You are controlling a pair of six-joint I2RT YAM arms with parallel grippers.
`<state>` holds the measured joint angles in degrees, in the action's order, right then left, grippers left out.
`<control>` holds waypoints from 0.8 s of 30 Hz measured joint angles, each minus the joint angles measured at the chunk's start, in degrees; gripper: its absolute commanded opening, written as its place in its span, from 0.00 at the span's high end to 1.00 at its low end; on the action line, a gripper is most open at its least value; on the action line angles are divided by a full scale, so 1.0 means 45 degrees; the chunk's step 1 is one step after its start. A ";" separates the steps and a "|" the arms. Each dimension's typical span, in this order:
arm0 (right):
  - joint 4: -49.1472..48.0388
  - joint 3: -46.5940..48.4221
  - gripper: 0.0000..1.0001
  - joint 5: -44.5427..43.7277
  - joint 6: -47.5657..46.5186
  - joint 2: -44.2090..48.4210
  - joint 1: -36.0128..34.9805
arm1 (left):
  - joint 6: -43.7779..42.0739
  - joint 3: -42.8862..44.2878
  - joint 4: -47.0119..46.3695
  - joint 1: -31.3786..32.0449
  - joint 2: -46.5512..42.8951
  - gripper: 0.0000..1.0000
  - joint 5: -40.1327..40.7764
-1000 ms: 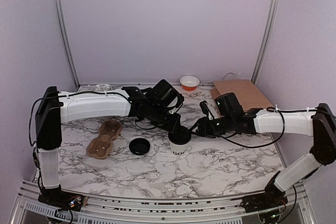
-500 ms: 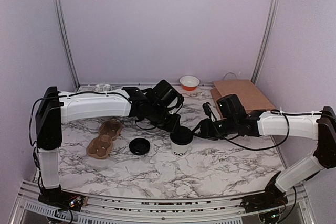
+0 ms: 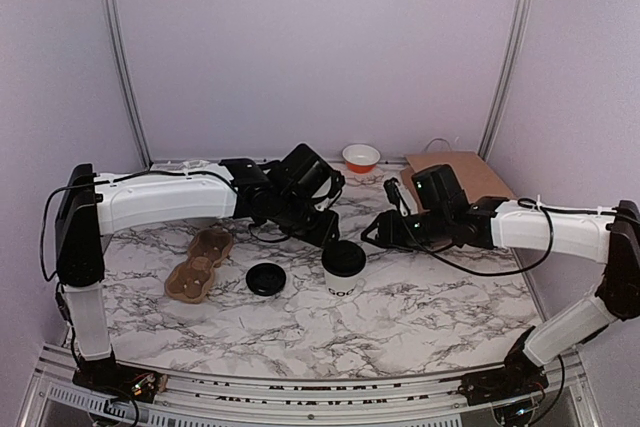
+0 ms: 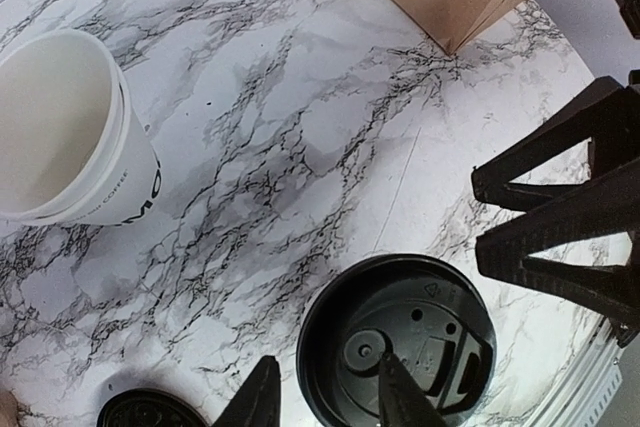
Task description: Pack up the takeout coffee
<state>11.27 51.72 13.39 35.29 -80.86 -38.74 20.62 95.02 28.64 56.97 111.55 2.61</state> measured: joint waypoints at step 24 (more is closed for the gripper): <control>-0.0772 -0.0476 0.61 0.1263 -0.0248 -0.0646 0.0306 | 0.0903 -0.1180 -0.0374 0.0024 -0.0330 0.72 -0.0709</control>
<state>7.79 49.58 19.07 34.17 -83.77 -37.36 24.69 89.71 26.96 57.08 110.06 -0.58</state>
